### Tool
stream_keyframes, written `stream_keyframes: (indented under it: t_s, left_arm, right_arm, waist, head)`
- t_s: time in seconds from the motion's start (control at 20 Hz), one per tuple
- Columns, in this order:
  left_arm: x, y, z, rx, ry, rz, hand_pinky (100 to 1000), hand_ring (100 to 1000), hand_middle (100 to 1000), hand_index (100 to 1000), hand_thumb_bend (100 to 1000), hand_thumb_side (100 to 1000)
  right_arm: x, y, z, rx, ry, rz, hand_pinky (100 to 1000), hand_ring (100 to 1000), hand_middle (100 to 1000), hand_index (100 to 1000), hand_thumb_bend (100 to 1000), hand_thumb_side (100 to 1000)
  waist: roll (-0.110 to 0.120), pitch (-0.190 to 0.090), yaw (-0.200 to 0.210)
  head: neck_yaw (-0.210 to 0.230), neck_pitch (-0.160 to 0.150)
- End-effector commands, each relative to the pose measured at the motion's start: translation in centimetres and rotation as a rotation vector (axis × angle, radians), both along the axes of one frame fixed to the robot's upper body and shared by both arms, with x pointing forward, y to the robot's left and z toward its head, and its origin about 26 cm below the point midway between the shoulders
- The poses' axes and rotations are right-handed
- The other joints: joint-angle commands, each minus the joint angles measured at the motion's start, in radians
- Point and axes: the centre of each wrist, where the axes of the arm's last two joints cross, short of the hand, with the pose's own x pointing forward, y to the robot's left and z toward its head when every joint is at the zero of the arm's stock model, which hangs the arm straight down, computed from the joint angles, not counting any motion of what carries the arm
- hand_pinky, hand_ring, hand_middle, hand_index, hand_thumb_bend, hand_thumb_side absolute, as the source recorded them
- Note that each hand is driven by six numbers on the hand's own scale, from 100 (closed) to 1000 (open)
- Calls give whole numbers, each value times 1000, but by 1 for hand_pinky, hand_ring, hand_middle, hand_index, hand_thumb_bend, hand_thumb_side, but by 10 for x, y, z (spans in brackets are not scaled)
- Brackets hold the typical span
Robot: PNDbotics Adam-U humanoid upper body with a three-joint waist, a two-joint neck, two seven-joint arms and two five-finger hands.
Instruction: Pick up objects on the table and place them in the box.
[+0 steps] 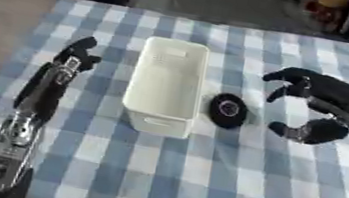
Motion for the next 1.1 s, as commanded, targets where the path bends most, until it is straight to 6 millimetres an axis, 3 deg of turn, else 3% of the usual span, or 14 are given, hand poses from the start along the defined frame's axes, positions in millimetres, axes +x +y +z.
stream_keyframes:
  t_s: [0.05,1.1]
  left_arm:
    - [1,-1,4,5,-16,-10,894,822,1000,930,100,1000]
    - [2,-4,2,2,-10,-24,898,824,1000,926,100,1000]
  right_arm:
    - [5,8,17,1,-55,19,998,950,933,764,356,791]
    - [20,36,-11,5,-5,42,1000,950,930,750,338,789]
  waist:
    - [-1,-13,2]
    - [3,-11,7]
  head:
    - [-9,1]
    - [-20,1]
